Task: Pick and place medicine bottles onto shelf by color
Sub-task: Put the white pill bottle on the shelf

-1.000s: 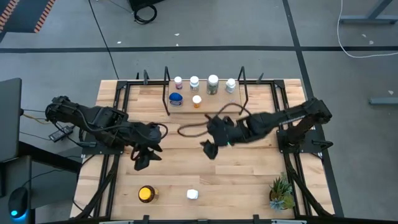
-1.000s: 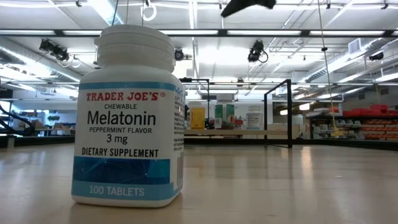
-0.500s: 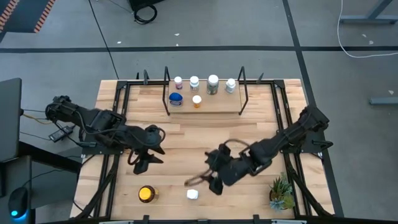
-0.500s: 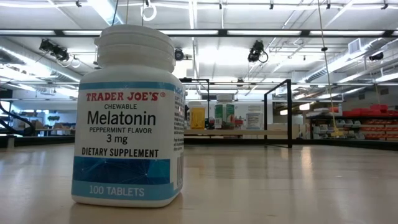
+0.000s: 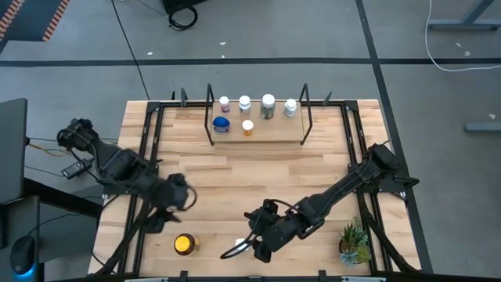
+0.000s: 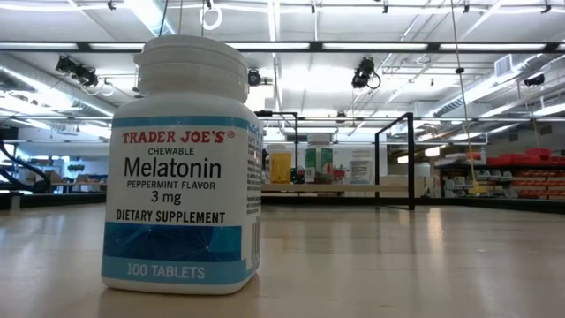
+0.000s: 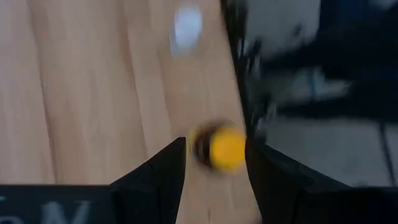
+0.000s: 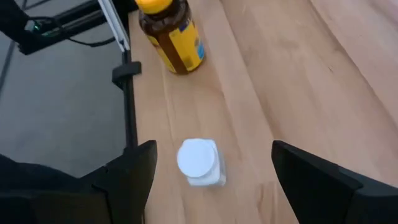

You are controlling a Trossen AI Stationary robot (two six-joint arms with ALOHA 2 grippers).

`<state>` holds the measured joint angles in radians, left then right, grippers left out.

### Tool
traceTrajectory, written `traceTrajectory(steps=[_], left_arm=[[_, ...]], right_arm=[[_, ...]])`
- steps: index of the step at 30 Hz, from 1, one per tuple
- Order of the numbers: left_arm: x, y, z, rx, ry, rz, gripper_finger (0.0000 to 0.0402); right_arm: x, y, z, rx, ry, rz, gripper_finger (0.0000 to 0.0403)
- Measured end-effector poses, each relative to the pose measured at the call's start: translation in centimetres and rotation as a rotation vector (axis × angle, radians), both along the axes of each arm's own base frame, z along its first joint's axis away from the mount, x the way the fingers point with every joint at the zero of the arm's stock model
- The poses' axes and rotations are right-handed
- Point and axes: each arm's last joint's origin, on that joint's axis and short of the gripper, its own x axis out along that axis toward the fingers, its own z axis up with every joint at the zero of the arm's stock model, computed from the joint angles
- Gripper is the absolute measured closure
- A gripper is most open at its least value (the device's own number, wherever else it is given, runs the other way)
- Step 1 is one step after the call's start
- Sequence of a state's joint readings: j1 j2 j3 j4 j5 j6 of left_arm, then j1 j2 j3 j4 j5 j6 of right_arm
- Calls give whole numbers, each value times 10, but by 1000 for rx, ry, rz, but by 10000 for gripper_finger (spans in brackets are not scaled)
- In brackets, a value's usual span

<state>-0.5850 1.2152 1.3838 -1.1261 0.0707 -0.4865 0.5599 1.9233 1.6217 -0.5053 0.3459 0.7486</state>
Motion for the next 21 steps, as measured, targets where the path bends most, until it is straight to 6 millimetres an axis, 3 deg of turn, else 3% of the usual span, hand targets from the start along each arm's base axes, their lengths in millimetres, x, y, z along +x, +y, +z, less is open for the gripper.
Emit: traceTrajectory(steps=[9, 21], left_arm=[[-22, -19, -4, 15, 83, -65, 230], [-22, -25, -5, 47, 47, -44, 230]], right_arm=[[11, 10, -16, -16, -44, 15, 79], [17, 41, -69, -16, 23, 94, 79]])
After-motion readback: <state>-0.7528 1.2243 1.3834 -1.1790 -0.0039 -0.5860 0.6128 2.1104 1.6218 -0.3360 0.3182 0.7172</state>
